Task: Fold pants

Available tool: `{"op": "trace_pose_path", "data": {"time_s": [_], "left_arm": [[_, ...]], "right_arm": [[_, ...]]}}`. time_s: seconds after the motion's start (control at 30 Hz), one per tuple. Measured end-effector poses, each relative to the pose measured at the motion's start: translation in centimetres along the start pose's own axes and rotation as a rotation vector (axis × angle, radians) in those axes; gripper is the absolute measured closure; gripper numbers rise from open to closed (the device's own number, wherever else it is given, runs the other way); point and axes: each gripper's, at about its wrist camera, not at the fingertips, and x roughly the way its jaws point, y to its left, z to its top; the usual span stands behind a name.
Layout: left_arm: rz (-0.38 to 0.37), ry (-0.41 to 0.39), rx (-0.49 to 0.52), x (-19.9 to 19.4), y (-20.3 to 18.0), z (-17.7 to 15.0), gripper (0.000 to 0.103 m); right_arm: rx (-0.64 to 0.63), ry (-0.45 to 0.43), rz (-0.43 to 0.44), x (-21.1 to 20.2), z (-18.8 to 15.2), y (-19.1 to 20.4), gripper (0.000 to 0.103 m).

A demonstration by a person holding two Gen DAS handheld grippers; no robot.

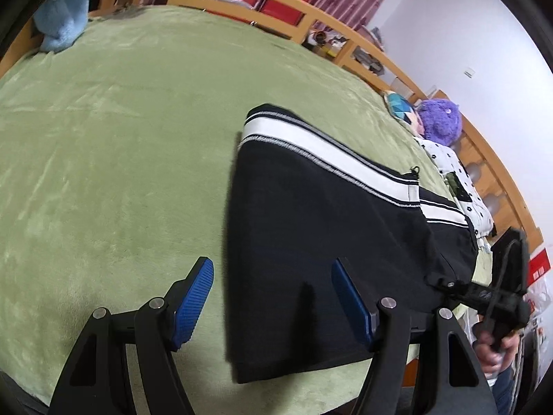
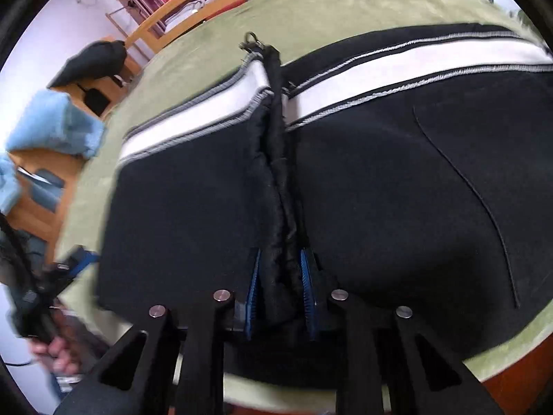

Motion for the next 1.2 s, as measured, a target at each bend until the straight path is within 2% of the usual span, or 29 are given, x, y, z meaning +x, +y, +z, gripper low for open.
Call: {"op": "trace_pose_path", "data": {"time_s": [0.03, 0.13, 0.2, 0.27, 0.37, 0.43, 0.57, 0.63, 0.73, 0.8, 0.9, 0.93, 1.03, 1.1, 1.17, 1.2], "left_arm": [[-0.004, -0.001, 0.003, 0.0, 0.0, 0.0, 0.035], [0.0, 0.023, 0.008, 0.7, -0.3, -0.1, 0.034], [0.027, 0.049, 0.011, 1.5, -0.5, -0.3, 0.034], [0.054, 0.055, 0.017, 1.7, -0.5, -0.4, 0.034], [0.075, 0.041, 0.021, 1.5, -0.3, -0.1, 0.034], [0.065, 0.044, 0.007, 1.5, -0.1, 0.8, 0.034], [0.057, 0.066, -0.005, 2.2, -0.3, 2.8, 0.033], [0.062, 0.089, -0.02, 3.2, -0.2, 3.4, 0.034], [0.068, 0.133, -0.031, 5.1, 0.1, 3.8, 0.035], [0.068, 0.15, -0.044, 6.2, 0.5, 4.0, 0.035], [0.051, 0.159, -0.068, 7.7, 1.1, 4.3, 0.035], [0.048, 0.154, -0.07, 7.9, 1.1, 4.4, 0.035], [0.024, 0.141, -0.061, 8.9, 0.8, 5.1, 0.035], [0.005, 0.143, -0.065, 9.7, 0.5, 5.6, 0.036], [0.009, 0.15, -0.057, 10.3, 0.3, 6.0, 0.039], [0.013, 0.149, -0.05, 10.5, 0.1, 6.1, 0.044]], "right_arm": [[0.003, 0.017, 0.037, -0.6, -0.1, -0.3, 0.083], [0.016, 0.049, 0.004, 0.4, -0.4, -1.1, 0.081], [0.05, 0.038, 0.0, 1.3, -0.6, -1.5, 0.079], [0.055, 0.033, 0.031, 0.2, -0.6, -1.6, 0.075], [0.04, -0.007, -0.006, -2.5, 0.0, -2.1, 0.065], [0.067, -0.066, -0.059, -5.1, 0.7, -3.1, 0.055], [0.152, -0.172, -0.272, -11.0, 2.5, -7.7, 0.051], [0.184, -0.203, -0.357, -13.2, 3.1, -9.9, 0.043], [0.21, -0.253, -0.459, -16.0, 3.4, -14.9, 0.041], [0.233, -0.255, -0.502, -17.4, 2.4, -18.9, 0.041], [0.286, -0.265, -0.455, -17.1, 0.6, -23.4, 0.041], [0.305, -0.257, -0.434, -15.9, 0.6, -23.7, 0.041], [0.394, -0.243, -0.313, -12.8, 1.0, -26.4, 0.039], [0.425, -0.334, -0.234, -12.5, 0.8, -26.9, 0.032], [0.425, -0.369, -0.183, -12.4, 1.5, -27.3, 0.031], [0.436, -0.377, -0.156, -12.0, 1.8, -27.4, 0.031]]}}
